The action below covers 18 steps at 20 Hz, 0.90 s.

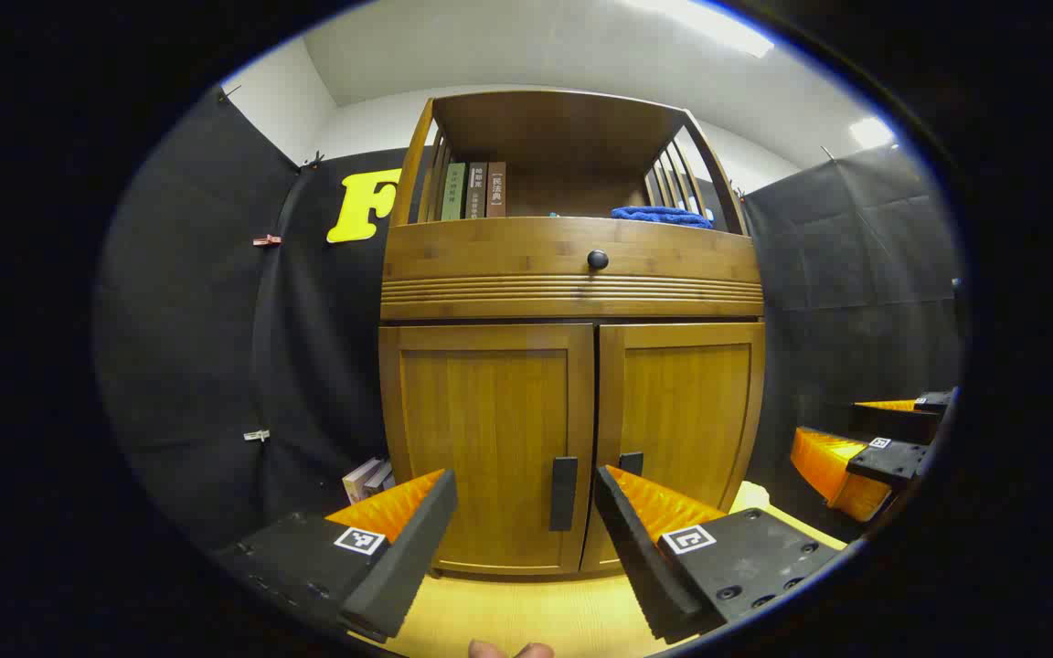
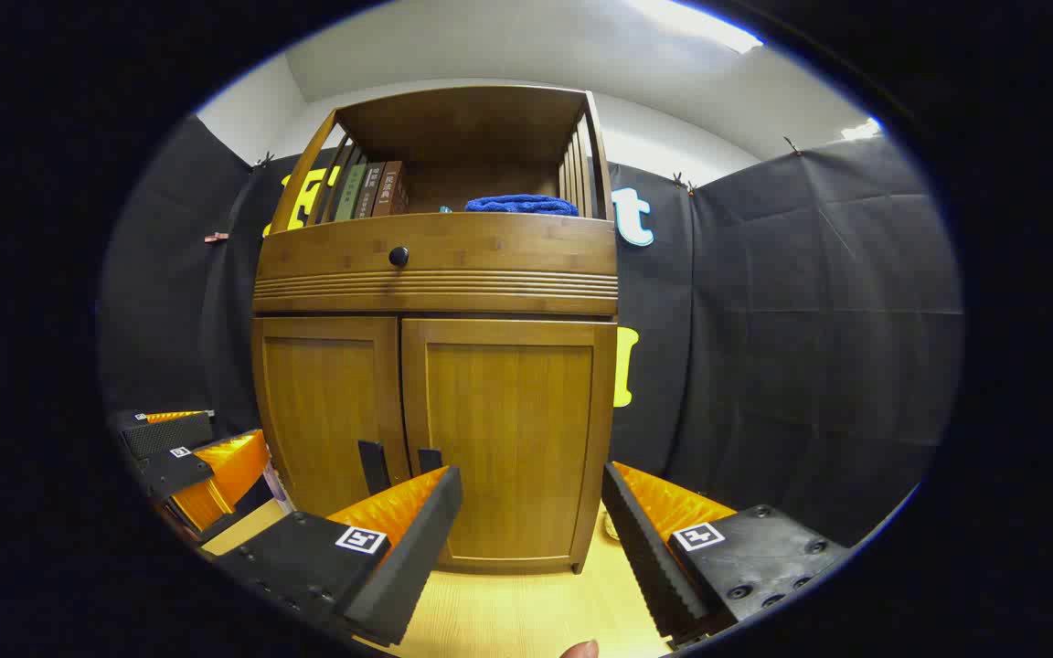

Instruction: Open the right door of the double-door shoe cabinet with the right hand, and open the left door with the left hand.

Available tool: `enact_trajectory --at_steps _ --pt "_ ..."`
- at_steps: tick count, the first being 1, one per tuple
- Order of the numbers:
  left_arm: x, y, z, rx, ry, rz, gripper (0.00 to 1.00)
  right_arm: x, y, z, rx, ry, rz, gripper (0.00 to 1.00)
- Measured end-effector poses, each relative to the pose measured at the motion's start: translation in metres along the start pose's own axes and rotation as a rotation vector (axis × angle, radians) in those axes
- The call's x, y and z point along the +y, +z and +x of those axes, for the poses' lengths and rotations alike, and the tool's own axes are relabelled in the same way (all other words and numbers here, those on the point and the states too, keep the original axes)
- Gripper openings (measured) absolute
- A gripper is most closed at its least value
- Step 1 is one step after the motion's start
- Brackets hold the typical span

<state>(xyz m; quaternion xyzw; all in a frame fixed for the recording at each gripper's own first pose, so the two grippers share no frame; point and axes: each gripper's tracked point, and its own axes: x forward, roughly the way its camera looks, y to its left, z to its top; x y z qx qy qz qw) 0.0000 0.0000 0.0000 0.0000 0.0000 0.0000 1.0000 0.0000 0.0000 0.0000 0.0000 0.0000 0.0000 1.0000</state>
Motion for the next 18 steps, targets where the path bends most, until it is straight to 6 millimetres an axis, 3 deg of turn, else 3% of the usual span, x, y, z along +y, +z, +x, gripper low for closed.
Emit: enact_trajectory --at_steps 18 --pt "0.0066 0.0005 -0.0025 -0.002 0.000 0.010 0.94 0.0076 -0.0013 -0.0043 -0.002 0.006 -0.014 0.97"
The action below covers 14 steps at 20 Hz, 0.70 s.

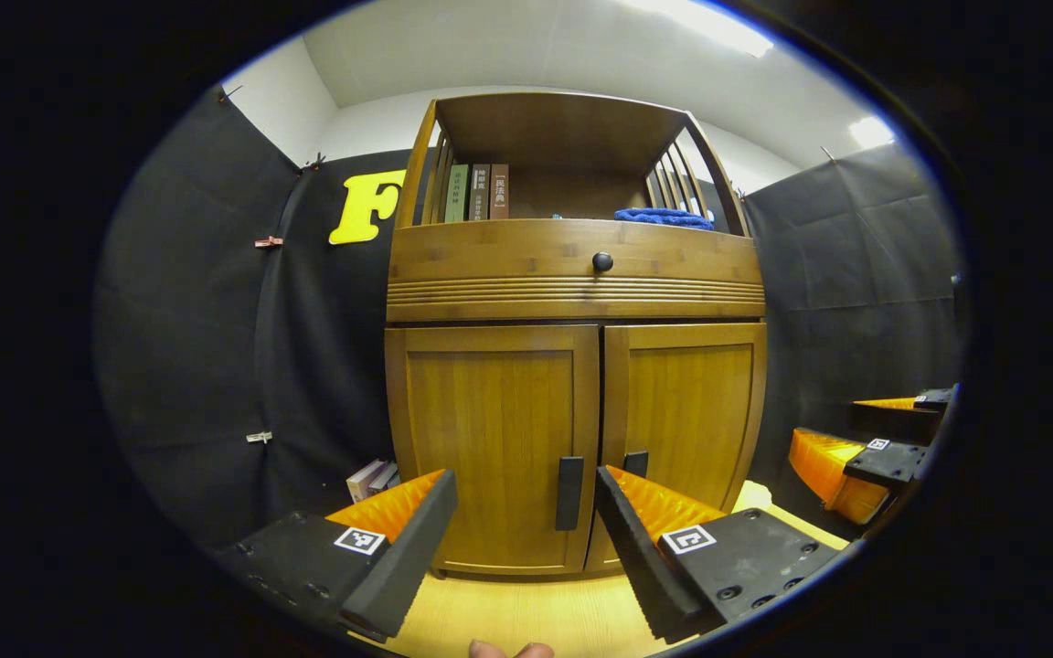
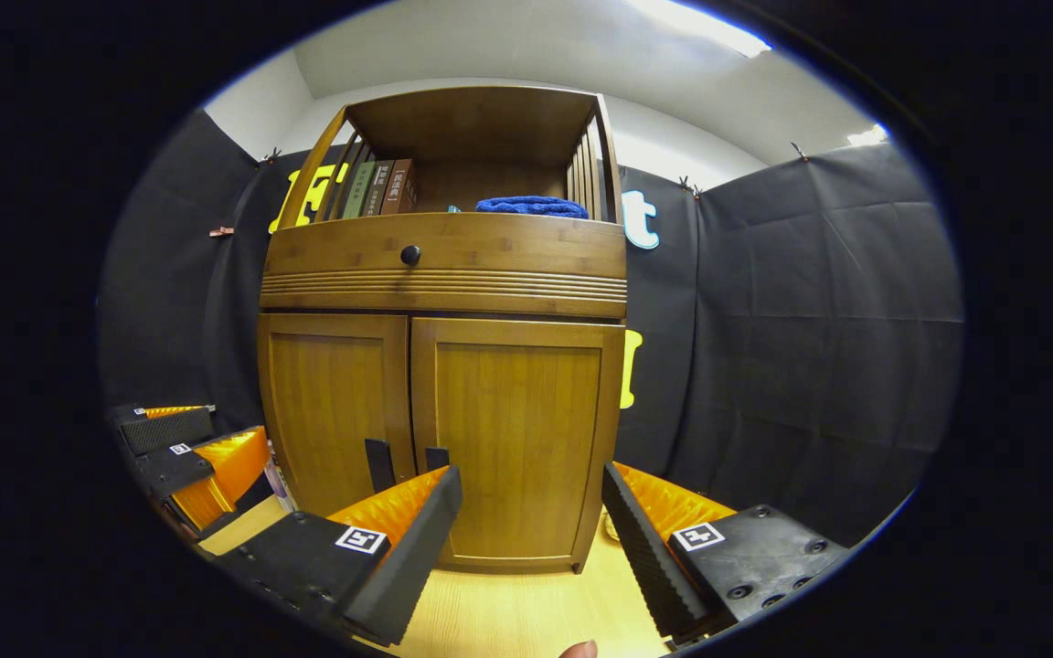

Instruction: Open the right door of the double-door shoe cabinet with the right hand, and open the left door with the left hand.

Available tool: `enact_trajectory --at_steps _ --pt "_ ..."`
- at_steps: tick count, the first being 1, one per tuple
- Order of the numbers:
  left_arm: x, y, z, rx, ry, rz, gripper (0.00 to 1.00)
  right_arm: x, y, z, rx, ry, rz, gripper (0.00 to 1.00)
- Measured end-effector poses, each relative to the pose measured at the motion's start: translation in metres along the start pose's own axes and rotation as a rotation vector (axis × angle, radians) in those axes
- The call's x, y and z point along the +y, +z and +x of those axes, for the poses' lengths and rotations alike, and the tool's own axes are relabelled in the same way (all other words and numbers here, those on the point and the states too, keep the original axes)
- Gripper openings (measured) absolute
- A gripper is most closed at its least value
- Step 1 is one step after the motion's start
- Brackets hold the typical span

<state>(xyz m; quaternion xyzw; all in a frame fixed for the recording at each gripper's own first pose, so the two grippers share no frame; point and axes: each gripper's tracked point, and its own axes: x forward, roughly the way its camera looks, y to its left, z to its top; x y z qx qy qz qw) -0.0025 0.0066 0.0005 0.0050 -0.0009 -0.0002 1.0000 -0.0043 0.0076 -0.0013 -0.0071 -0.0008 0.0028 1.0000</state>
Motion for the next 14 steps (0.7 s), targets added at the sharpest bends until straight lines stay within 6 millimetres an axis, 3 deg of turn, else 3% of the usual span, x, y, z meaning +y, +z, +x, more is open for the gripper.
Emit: enact_trajectory --at_steps 9,14 --pt "0.009 -0.002 0.006 0.009 0.020 0.000 0.94 0.026 0.004 0.019 -0.009 0.037 0.004 0.98" --pt "0.024 -0.007 0.008 0.016 0.040 0.013 0.94 0.049 -0.007 0.051 -0.004 0.082 0.024 0.96"
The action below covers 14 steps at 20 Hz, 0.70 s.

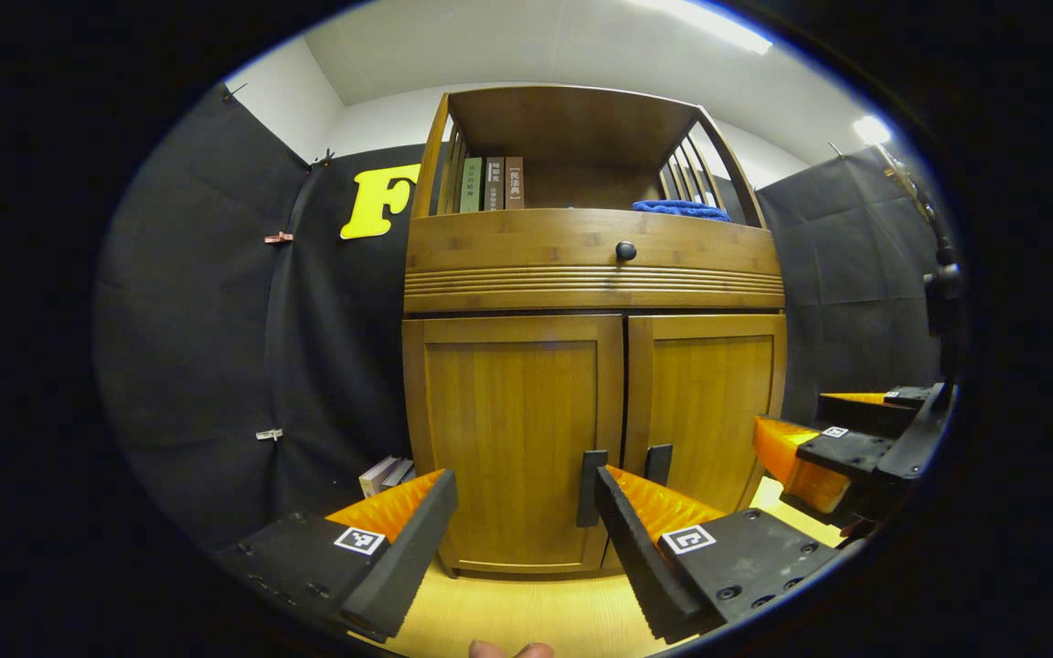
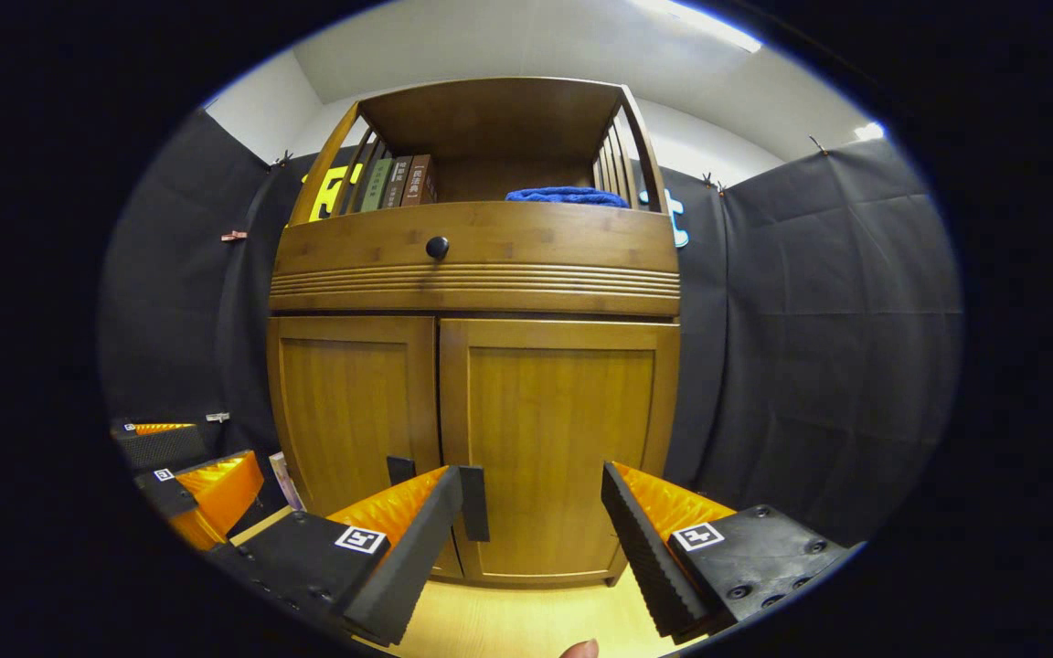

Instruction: Open the right door of the double-door shoe cabinet with the right hand, and open the left door with the left hand.

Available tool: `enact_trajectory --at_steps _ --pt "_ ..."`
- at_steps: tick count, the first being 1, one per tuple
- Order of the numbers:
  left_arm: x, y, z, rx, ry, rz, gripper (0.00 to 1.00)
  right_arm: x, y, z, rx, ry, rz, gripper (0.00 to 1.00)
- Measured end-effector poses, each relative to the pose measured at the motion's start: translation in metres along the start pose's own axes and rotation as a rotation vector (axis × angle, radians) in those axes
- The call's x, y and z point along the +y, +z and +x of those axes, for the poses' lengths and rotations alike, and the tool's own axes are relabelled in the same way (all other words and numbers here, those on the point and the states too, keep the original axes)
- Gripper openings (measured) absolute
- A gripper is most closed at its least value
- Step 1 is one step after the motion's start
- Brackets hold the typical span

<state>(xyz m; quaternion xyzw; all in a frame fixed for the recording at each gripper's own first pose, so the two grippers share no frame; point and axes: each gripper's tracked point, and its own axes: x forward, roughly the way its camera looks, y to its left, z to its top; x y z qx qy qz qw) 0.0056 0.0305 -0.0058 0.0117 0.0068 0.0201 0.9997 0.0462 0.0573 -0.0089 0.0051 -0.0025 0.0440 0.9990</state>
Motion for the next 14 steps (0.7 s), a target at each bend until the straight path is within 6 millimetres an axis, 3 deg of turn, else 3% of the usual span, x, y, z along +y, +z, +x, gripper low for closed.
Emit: enact_trajectory --at_steps 11,14 --pt "0.034 -0.017 0.022 0.028 0.038 0.008 0.94 0.045 -0.082 0.089 0.123 0.049 0.020 0.98" --pt "0.045 -0.025 0.028 0.043 0.048 0.006 0.94 0.049 -0.098 0.111 0.149 0.039 0.031 0.98"
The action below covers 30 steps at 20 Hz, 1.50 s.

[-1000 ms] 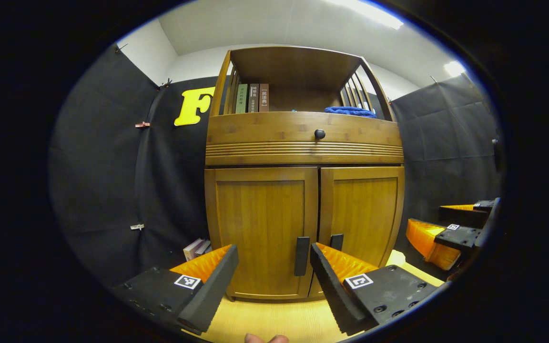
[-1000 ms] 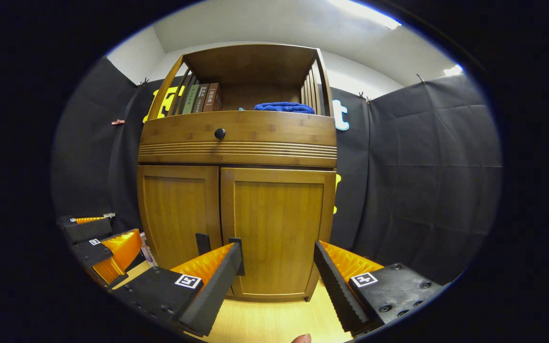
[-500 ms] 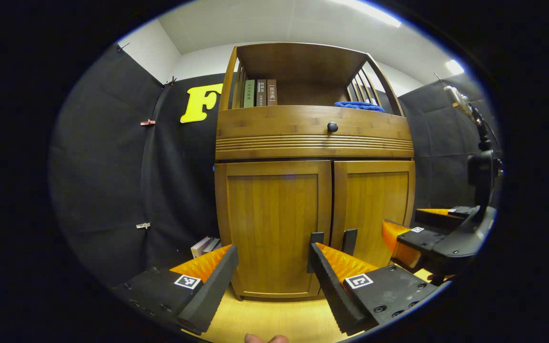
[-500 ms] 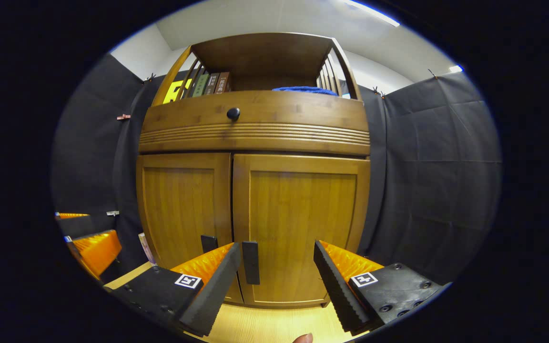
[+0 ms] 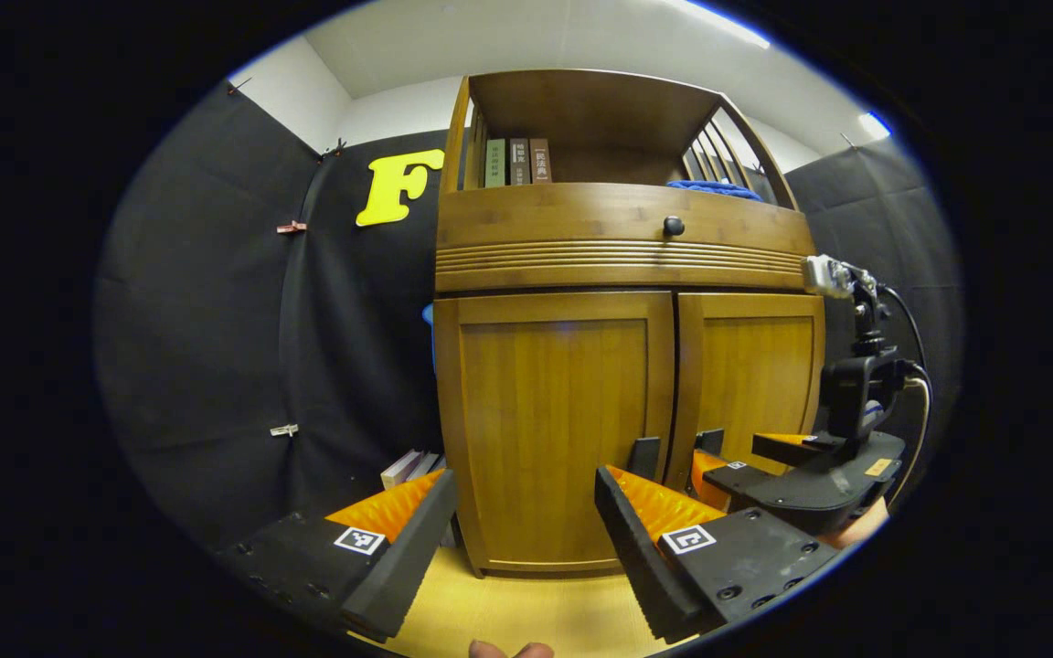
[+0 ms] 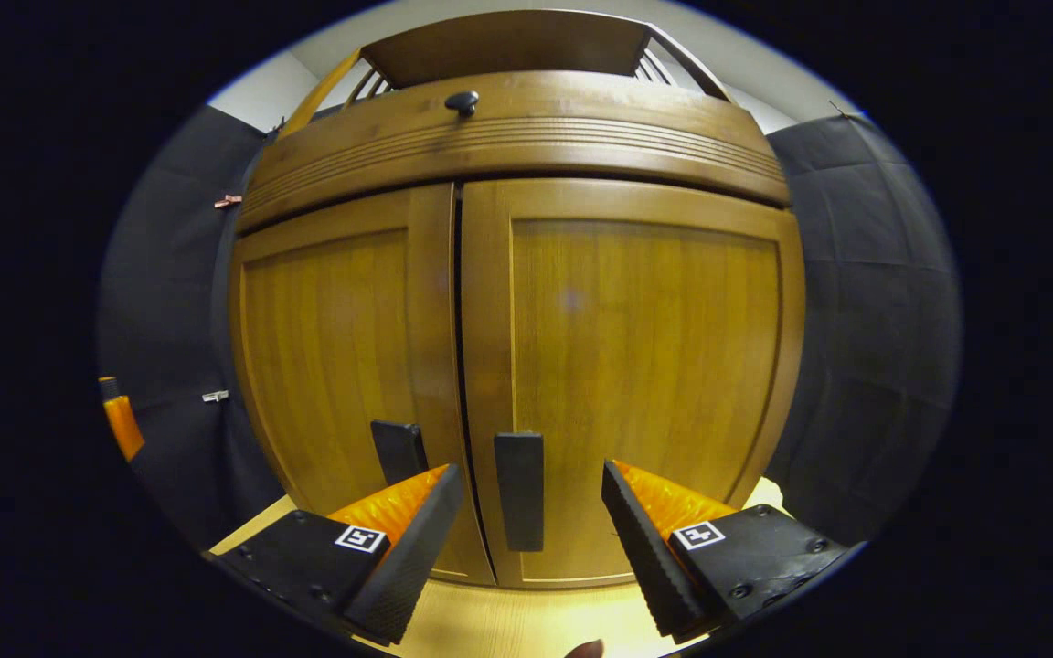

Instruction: Open the right door of the double-door shoe cabinet with the right hand, and open the left door with the left hand.

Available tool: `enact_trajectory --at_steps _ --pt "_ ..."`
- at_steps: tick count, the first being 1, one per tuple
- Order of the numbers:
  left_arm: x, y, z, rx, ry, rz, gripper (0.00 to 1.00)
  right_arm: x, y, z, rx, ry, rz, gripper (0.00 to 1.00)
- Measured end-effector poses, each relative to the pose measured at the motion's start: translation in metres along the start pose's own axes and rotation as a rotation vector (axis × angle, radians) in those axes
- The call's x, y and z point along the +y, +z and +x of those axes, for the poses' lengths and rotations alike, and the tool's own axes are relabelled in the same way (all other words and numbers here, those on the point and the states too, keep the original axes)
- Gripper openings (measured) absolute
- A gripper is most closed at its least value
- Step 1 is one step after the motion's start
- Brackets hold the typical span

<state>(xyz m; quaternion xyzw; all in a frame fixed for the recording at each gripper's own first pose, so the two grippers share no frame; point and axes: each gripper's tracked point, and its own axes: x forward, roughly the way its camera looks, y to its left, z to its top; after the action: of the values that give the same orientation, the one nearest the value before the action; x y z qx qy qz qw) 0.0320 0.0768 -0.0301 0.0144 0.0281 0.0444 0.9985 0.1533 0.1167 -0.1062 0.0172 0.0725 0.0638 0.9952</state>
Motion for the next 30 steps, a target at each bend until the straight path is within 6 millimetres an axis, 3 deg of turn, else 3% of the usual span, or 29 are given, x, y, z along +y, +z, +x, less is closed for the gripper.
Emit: enact_trajectory --at_steps 3,4,6,8,12,15,16,17,18,19,24,30 --pt "0.014 -0.007 0.003 0.015 0.014 0.005 0.92 -0.001 -0.015 0.019 0.027 -0.014 -0.005 0.94" --pt "0.019 -0.009 0.003 0.021 0.020 0.005 0.92 0.001 -0.021 0.026 0.040 -0.018 -0.010 0.82" --pt "0.024 -0.012 0.005 0.029 0.030 -0.001 0.92 0.004 -0.031 0.038 0.051 -0.016 -0.011 0.69" --pt "0.028 -0.014 0.008 0.035 0.034 -0.006 0.94 0.006 -0.033 0.040 0.048 -0.018 -0.019 0.49" --pt "0.028 -0.014 0.009 0.039 0.036 -0.005 0.94 0.004 -0.032 0.039 0.050 -0.016 -0.017 0.32" --pt "0.026 -0.013 0.005 0.037 0.036 -0.006 0.94 0.004 -0.034 0.034 0.061 0.005 -0.012 0.32" --pt "0.025 -0.014 0.004 0.038 0.036 -0.006 0.94 0.004 -0.034 0.029 0.058 0.015 -0.011 0.27" --pt "0.025 -0.014 0.002 0.040 0.037 -0.006 0.94 0.003 -0.033 0.024 0.059 0.025 -0.013 0.32" --pt "0.023 -0.016 -0.001 0.042 0.036 -0.006 0.92 0.001 -0.033 0.017 0.058 0.035 -0.014 0.27" --pt "0.020 -0.016 -0.004 0.042 0.034 -0.005 0.92 -0.001 -0.032 0.008 0.059 0.046 -0.012 0.32" --pt "0.007 -0.012 -0.015 0.034 0.019 -0.003 0.94 -0.007 -0.034 -0.022 0.069 0.089 -0.011 0.32" --pt "-0.010 -0.008 -0.030 0.026 0.005 -0.013 0.94 -0.029 -0.038 -0.067 0.072 0.095 -0.004 0.32"
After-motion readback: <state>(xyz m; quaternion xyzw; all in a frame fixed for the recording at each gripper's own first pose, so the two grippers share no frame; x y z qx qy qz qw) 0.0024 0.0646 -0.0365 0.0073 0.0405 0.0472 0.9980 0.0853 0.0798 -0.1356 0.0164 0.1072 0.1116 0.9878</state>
